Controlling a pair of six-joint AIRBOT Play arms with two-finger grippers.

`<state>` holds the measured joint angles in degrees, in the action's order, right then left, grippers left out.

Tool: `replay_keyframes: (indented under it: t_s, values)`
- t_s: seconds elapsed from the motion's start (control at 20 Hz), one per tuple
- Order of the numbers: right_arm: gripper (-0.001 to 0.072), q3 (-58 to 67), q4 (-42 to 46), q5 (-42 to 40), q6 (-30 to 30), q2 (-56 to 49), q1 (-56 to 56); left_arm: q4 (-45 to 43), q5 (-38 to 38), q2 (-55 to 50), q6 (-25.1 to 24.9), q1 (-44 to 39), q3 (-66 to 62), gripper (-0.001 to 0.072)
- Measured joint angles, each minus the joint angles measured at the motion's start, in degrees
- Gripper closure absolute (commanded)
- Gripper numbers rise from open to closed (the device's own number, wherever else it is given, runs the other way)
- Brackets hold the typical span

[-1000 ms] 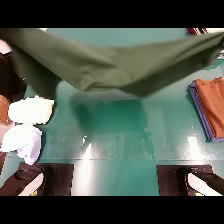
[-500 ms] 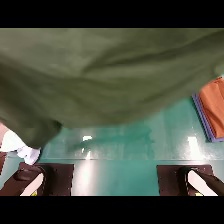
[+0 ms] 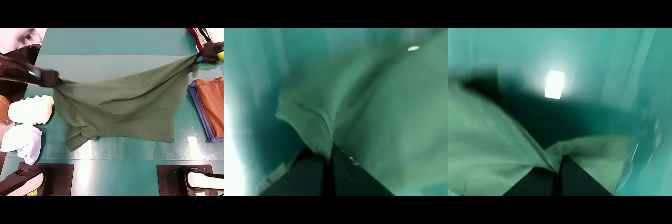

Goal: Fold the shirts.

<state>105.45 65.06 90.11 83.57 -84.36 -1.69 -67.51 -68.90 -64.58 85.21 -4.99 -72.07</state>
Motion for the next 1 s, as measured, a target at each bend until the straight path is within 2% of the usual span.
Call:
replay_keyframes:
  t_s: [0.1, 0.15, 0.2, 0.25, 0.3, 0.4, 0.6, 0.75, 1.0]
  values:
    - [0.0691, -1.1, 0.1, -2.0, 0.0, -5.4, -1.1, 0.0, 6.9, -5.1, -1.9, 0.0, 3.2, 0.0680]
    - [0.0558, -1.4, 0.3, -3.5, 0.0, -7.2, -1.2, 0.0, 10.5, -7.6, -2.7, 0.0, 3.5, 0.0603]
    - [0.0326, -1.6, 0.0, -5.0, 0.0, -8.7, -1.1, 0.0, 13.7, -9.7, -3.1, 0.0, 3.2, 0.0288]
    - [0.0276, -1.8, -0.4, -6.1, -0.1, -9.7, -0.8, 0.0, 16.1, -11.3, -3.5, 0.0, 2.4, 0.0126]
    - [0.0277, -1.9, -1.5, -7.0, -0.1, -10.3, -0.2, -0.2, 17.7, -12.5, -3.7, 0.2, 1.2, 0.0156]
    - [0.0278, -2.1, -4.4, -7.6, -0.6, -10.3, 1.9, -0.6, 18.0, -13.9, -4.1, 1.5, -1.8, 0.0158]
    - [0.0278, -7.4, -8.5, -4.0, -3.6, -5.4, 6.5, -1.0, 7.8, -12.9, -4.5, 6.8, -4.0, 0.0158]
    - [0.0279, -16.9, -11.4, -3.3, -5.8, 1.4, 9.0, -1.1, 2.5, -8.4, -4.5, 10.0, 2.9, 0.0158]
    - [0.0278, -32.3, -14.9, -5.0, -8.2, 11.4, 10.3, -1.2, 2.7, -0.1, -3.5, 11.7, 21.5, 0.0158]
